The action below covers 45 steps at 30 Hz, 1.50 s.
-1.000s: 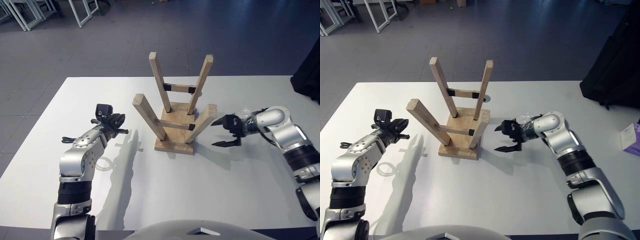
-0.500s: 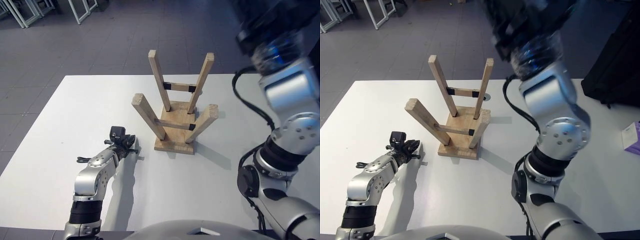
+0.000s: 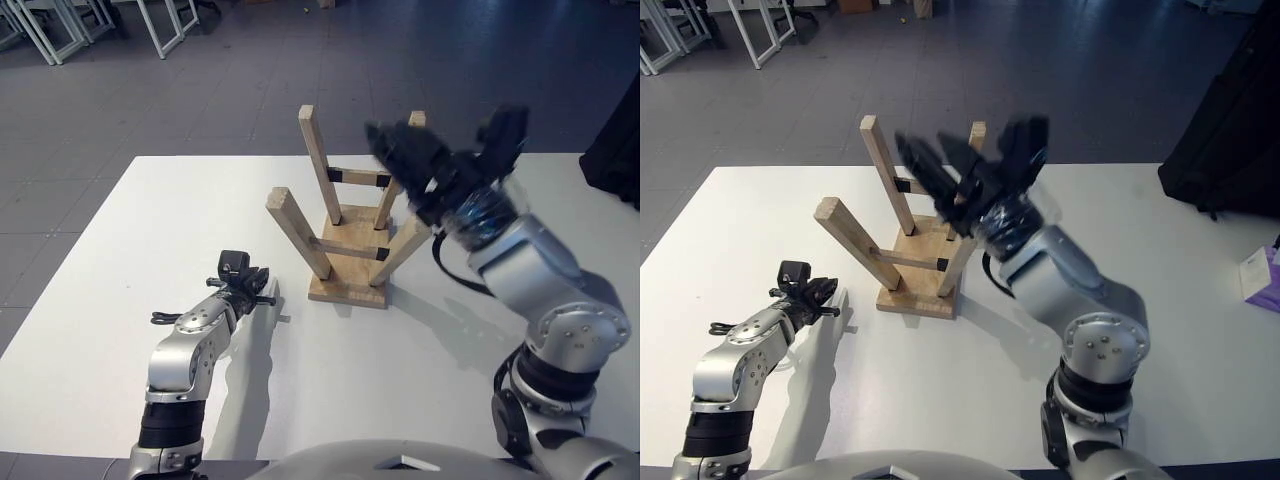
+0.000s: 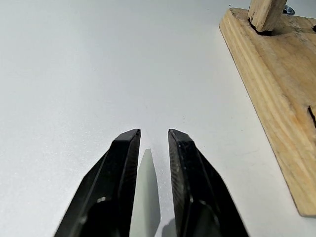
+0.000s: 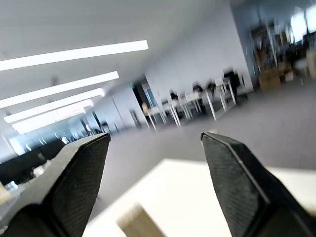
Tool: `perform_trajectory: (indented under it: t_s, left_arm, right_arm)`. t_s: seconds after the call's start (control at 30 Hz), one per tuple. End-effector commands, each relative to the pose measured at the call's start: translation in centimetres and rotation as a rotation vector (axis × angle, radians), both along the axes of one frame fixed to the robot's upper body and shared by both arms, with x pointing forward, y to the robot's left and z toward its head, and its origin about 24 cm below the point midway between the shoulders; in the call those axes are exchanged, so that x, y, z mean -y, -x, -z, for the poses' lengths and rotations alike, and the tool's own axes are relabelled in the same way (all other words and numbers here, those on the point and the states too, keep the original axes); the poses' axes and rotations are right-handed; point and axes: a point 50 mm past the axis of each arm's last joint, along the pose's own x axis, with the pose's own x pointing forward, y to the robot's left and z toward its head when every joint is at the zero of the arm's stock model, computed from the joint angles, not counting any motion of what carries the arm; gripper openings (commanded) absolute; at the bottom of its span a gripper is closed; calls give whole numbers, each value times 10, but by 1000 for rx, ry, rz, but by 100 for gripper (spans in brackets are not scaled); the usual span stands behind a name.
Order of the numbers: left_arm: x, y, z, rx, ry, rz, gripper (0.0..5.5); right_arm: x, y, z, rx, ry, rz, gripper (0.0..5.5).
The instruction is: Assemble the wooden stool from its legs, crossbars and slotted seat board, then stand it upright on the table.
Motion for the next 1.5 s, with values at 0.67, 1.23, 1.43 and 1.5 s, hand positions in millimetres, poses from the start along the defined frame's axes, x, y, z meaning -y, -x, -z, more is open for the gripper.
perform_trajectory:
  t_s: [0.67,1.23,1.43,1.5]
  left_arm:
    - [-47,5,-12,15,-74,-113,102]
    - [-46,39,-183,200,64,885,259]
    - [-59,37,-183,133,7,885,259]
    - [-69,39,-191,127,9,890,259]
  right_arm:
    - [-26,1,49,291,713,-88,339]
    - [124,-35,32,-112,694,-87,507]
    - [131,-45,54,-135,768,-118,507]
    - [132,-46,61,-146,780,-124,507]
